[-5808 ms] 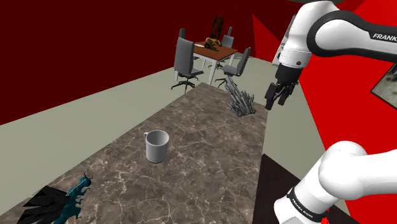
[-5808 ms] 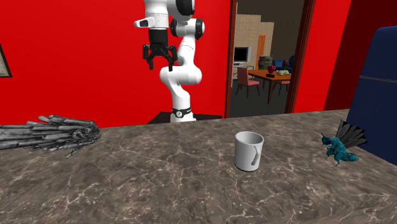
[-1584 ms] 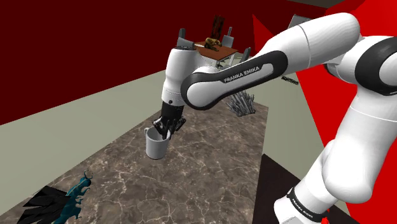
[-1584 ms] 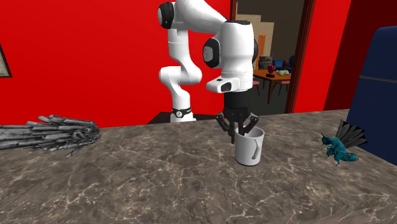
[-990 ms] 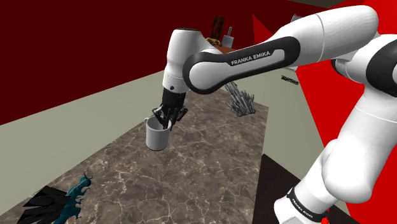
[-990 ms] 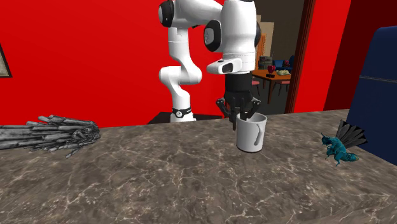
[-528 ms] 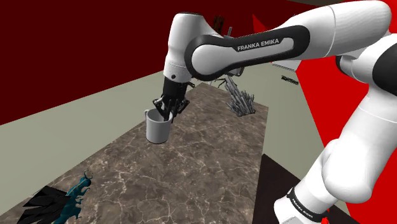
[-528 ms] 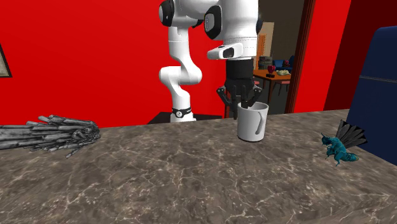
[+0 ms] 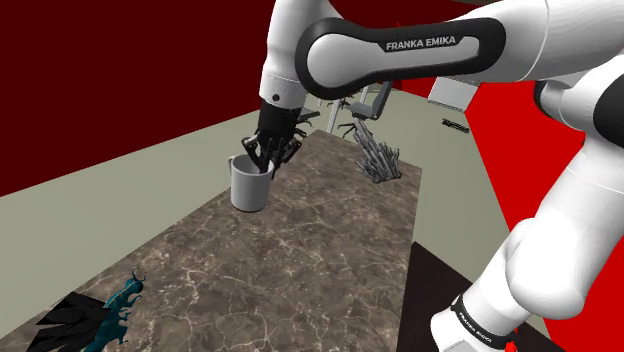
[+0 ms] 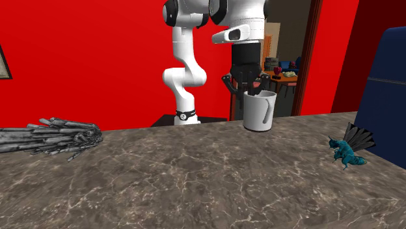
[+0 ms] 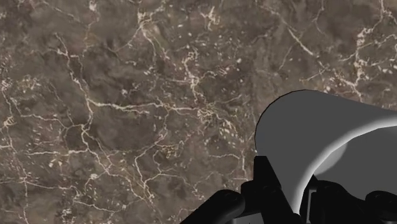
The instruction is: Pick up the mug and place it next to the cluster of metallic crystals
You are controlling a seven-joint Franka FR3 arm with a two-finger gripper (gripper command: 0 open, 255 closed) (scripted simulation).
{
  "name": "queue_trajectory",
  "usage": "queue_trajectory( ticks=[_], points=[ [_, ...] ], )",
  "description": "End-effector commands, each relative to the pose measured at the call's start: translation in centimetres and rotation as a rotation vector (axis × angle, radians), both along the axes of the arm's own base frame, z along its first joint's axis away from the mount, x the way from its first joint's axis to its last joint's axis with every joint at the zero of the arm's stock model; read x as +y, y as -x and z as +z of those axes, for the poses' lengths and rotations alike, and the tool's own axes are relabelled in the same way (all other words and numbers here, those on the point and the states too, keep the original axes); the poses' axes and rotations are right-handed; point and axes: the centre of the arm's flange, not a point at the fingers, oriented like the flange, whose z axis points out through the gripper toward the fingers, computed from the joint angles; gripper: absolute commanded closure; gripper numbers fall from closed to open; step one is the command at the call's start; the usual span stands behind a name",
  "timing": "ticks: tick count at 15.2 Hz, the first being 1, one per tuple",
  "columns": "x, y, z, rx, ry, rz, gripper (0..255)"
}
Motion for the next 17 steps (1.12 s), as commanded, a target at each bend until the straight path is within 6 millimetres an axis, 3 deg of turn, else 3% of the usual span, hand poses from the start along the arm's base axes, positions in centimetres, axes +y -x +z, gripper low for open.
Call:
queue_trajectory(
  ticks=[1,17],
  points=[
    [0.0,0.0,1.1,0.000,0.000,0.000,255],
    [0.0,0.0,9.5,0.000,0.000,0.000,255]
  ],
)
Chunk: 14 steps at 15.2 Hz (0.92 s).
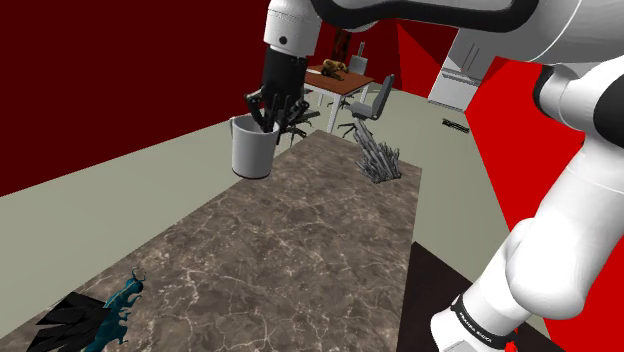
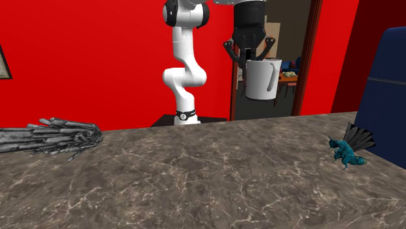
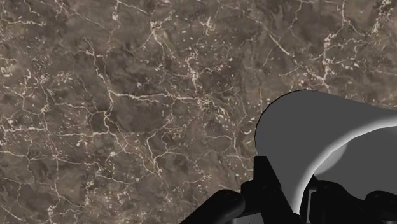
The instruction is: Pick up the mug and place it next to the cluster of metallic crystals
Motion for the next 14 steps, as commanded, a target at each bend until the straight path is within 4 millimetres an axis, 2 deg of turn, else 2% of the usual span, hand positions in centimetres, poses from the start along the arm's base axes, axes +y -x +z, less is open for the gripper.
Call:
queue_trajectory(
  ticks=[1,2,14],
  points=[
    [0.0,0.0,1.1,0.000,0.000,0.000,255],
    [0.0,0.0,1.6,0.000,0.000,0.000,255],
    [-15.7,1.9,1.6,0.000,0.000,0.000,255]
  ],
)
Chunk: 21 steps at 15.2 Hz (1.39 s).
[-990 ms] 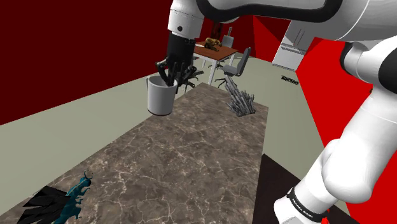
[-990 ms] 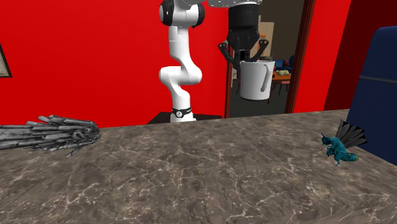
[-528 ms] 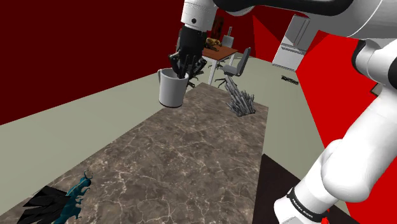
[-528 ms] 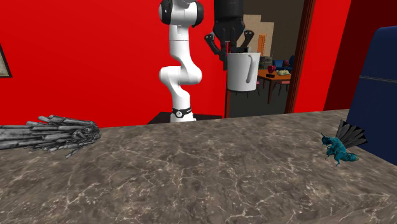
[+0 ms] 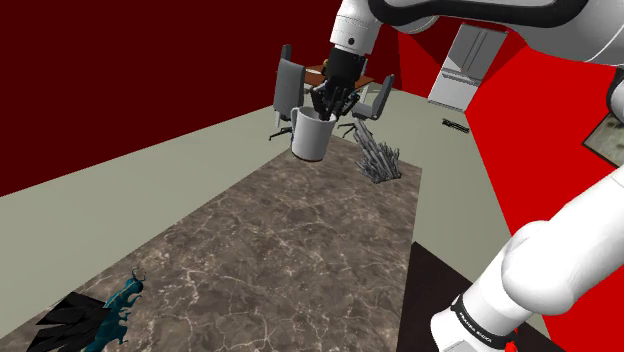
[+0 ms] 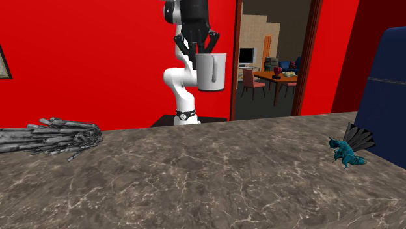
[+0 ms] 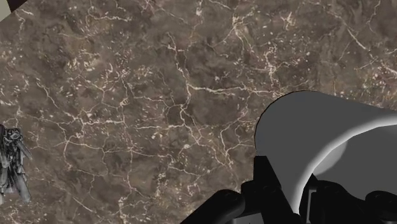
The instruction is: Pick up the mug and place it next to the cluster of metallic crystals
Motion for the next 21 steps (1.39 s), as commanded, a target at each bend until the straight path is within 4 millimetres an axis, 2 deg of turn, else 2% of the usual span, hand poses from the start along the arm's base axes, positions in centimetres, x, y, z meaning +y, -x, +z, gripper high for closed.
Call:
queue_trajectory(
  ticks=[1,21],
  points=[
    [-2.7,0.3,0.0,-0.001,-0.001,0.002,255],
    [-28.9,3.4,0.0,-0.001,-0.001,0.002,255]
  ],
)
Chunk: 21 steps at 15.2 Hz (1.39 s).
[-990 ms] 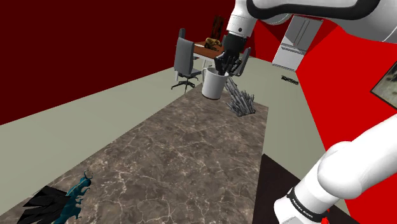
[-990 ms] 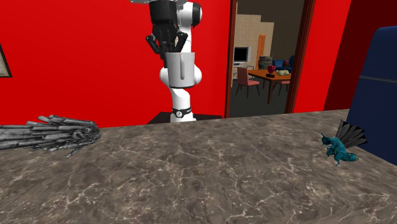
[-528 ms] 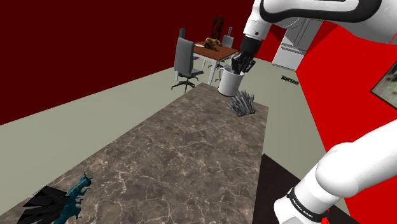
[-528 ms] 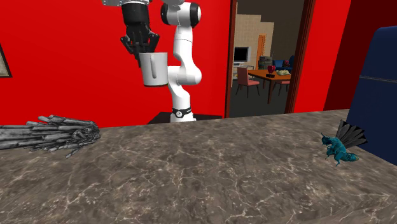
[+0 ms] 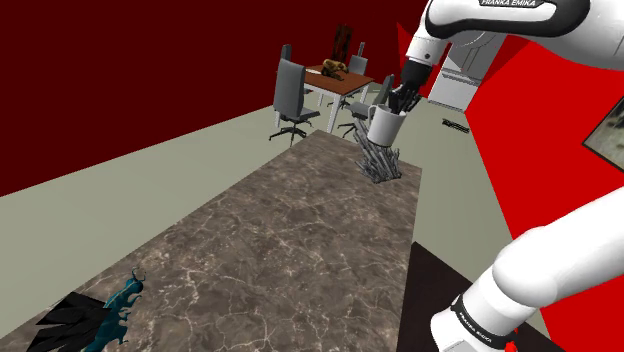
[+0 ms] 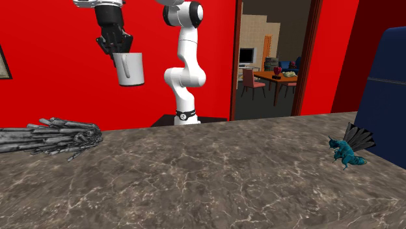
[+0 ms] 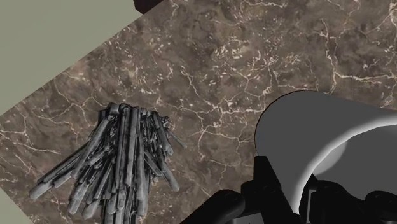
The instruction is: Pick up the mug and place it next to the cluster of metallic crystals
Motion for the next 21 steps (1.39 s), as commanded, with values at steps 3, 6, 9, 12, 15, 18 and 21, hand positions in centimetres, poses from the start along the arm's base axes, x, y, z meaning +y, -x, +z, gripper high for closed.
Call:
queue_trajectory(
  ticks=[3,6,9,12,15,18,21],
  points=[
    [-5.2,0.8,0.0,-0.001,0.000,0.002,255],
    [-9.1,1.3,0.0,-0.001,0.000,0.002,255],
    [-13.1,1.8,0.0,-0.001,0.000,0.002,255],
    [-17.0,2.2,0.0,-0.001,0.000,0.002,255],
    [-20.9,2.7,0.0,-0.001,0.000,0.002,255],
    [-24.8,3.2,0.0,-0.001,0.000,0.002,255],
    [-28.8,3.6,0.1,-0.001,0.000,0.002,255]
  ],
)
